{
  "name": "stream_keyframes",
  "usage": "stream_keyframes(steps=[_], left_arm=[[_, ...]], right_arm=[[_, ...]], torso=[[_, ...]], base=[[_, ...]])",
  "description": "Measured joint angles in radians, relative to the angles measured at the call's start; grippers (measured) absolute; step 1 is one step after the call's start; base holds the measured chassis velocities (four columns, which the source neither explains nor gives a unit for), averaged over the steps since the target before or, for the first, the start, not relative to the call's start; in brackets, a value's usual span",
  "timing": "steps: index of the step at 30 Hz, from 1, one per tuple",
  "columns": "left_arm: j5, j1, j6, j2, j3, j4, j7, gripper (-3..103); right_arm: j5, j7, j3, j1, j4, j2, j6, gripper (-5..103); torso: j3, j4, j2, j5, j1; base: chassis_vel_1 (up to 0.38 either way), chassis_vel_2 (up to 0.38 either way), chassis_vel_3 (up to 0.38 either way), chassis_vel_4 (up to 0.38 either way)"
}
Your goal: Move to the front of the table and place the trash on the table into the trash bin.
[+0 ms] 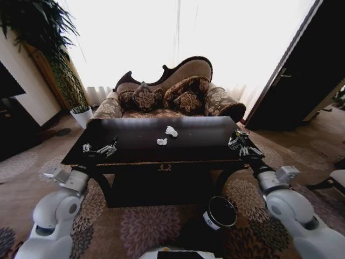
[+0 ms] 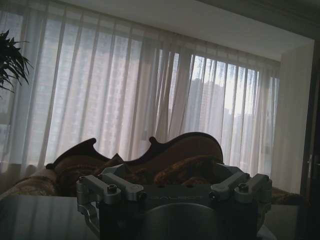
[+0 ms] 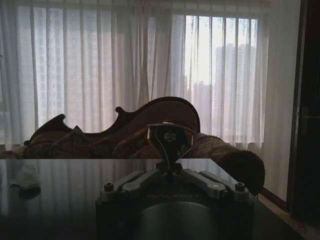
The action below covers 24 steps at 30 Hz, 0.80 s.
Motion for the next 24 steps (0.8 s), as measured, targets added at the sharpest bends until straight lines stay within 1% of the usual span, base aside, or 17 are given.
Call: stream_keyframes(steps=[2,3,4,5,6,8,10,13,14,15,16,20,21,24], left_arm=[[-0.003,-0.009,0.005,0.005,0.003,0.004,-0.004,100],[-0.004,-0.013,0.016,0.009,0.005,0.005,-0.011,100],[-0.005,-0.016,0.022,0.011,0.006,0.006,-0.014,100],[-0.005,-0.016,0.022,0.011,0.006,0.006,-0.014,100],[-0.005,-0.019,0.03,0.014,0.006,0.005,-0.018,100],[-0.006,-0.023,0.036,0.02,0.005,0.005,-0.02,100],[-0.006,-0.023,0.037,0.021,0.004,0.005,-0.021,100],[-0.009,-0.018,0.038,0.028,-0.002,0.002,-0.021,100],[-0.012,-0.015,0.038,0.03,-0.006,-0.001,-0.021,100],[-0.013,-0.014,0.038,0.031,-0.008,-0.001,-0.022,100],[-0.013,-0.014,0.038,0.031,-0.008,-0.001,-0.022,100],[-0.02,-0.019,0.038,0.03,-0.014,0.0,-0.022,100],[-0.02,-0.019,0.038,0.03,-0.014,0.0,-0.022,100],[-0.028,-0.021,0.038,0.021,-0.018,0.0,-0.022,100]], right_arm=[[-0.059,-0.014,0.02,-0.039,0.012,0.029,0.018,0],[-0.109,-0.027,0.032,-0.065,0.014,0.047,0.04,0],[-0.132,-0.034,0.037,-0.078,0.014,0.055,0.054,0],[-0.132,-0.034,0.037,-0.078,0.014,0.055,0.054,0],[-0.159,-0.046,0.044,-0.094,0.014,0.066,0.073,0],[-0.18,-0.074,0.05,-0.117,0.017,0.094,0.11,0],[-0.184,-0.081,0.051,-0.121,0.019,0.103,0.118,0],[-0.234,-0.105,0.047,-0.143,0.018,0.165,0.181,0],[-0.27,-0.109,0.038,-0.161,0.005,0.206,0.221,0],[-0.282,-0.109,0.033,-0.17,0.001,0.221,0.235,0],[-0.282,-0.109,0.033,-0.17,0.001,0.221,0.235,0],[-0.371,-0.102,-0.005,-0.202,-0.052,0.304,0.293,0],[-0.371,-0.102,-0.005,-0.202,-0.052,0.304,0.293,0],[-0.444,-0.099,-0.041,-0.193,-0.144,0.355,0.329,0]], torso=[[0.0,0.0,0.0,0.0001,0.0],[0.0,0.0,0.0,0.0,0.0],[0.0,0.0001,0.0,0.0,0.0],[0.0,0.0001,0.0,0.0,0.0],[0.0,0.0003,0.0,0.0,0.0],[0.0,0.0003,0.0,0.0001,0.0],[0.0,0.0004,0.0,0.0,0.0],[0.0,0.0003,0.0,0.0,0.0],[0.0,0.0003,0.0,0.0,0.0],[0.0,0.0003,0.0,0.0001,0.0],[0.0,0.0003,0.0,0.0001,0.0],[0.0,0.0001,0.0,0.0001,0.0],[0.0,0.0001,0.0,0.0001,0.0],[0.0,0.0002,0.0,0.0,0.0]], base=[[0.0,0.0,0.0,0.0],[0.0,0.0,0.0,0.0],[0.0,0.0,0.0,0.0],[0.0,0.0,0.0,0.0],[0.0,0.0,0.0,0.0],[0.0,0.0,0.0,0.0],[0.0,0.0,0.0,0.0],[0.0,0.0,0.0,0.0],[0.0,0.0,0.0,0.0],[0.0,0.0,0.0,0.0],[0.0,0.0,0.0,0.0],[0.0,0.0,0.0,0.0],[0.0,0.0,0.0,0.0],[0.0,0.0,0.0,0.0]])
